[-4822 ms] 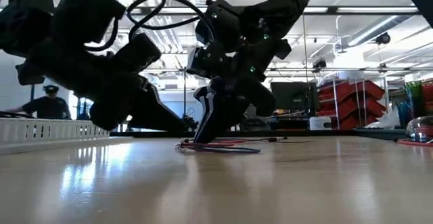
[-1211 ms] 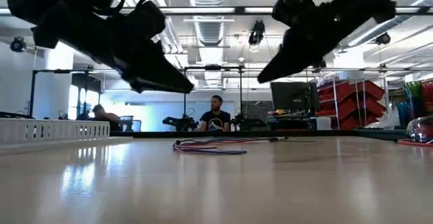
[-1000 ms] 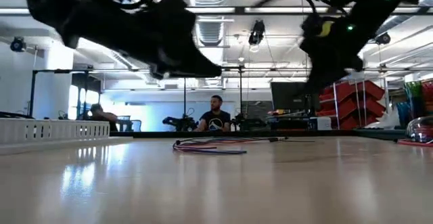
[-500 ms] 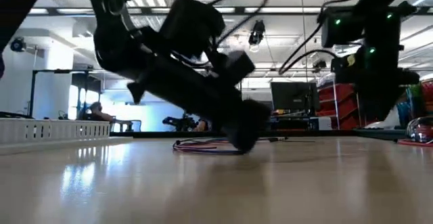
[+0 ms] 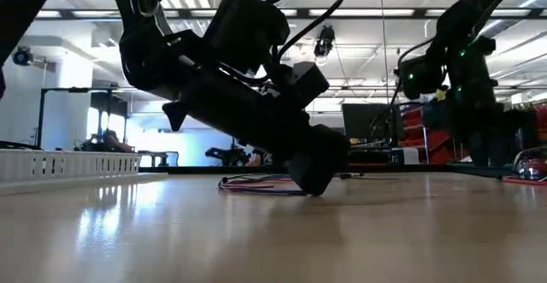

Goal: Ziptie cables
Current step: Wrap the cable wires using black ziptie

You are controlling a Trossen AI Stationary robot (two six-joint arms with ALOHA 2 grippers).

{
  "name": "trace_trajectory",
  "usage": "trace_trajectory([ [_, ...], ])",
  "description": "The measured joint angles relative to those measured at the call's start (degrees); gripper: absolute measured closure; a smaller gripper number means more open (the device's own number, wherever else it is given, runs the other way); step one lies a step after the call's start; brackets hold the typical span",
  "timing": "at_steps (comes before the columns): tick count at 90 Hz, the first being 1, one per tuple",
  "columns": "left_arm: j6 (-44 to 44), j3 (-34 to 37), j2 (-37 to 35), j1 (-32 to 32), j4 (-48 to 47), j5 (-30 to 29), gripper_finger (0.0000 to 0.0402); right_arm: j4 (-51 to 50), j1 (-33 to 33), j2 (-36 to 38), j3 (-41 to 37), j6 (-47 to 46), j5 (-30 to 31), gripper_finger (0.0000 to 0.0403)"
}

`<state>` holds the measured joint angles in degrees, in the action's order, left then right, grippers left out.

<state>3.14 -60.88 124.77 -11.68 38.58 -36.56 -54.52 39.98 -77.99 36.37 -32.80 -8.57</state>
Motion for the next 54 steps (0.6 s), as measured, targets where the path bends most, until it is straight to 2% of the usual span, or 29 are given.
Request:
trace_trajectory([
  [28,-2.26,0.17,-0.20,-0.22,-1.11,-0.46,0.0343,0.77,1.38,-7.75,0.47,6.35,-1.99,0.0297],
  [54,-4.28,0.43,-1.51,-0.38,-2.55,0.08,0.0342,2.68,-3.01,-4.75,0.75,9.96,-0.81,0.0395],
])
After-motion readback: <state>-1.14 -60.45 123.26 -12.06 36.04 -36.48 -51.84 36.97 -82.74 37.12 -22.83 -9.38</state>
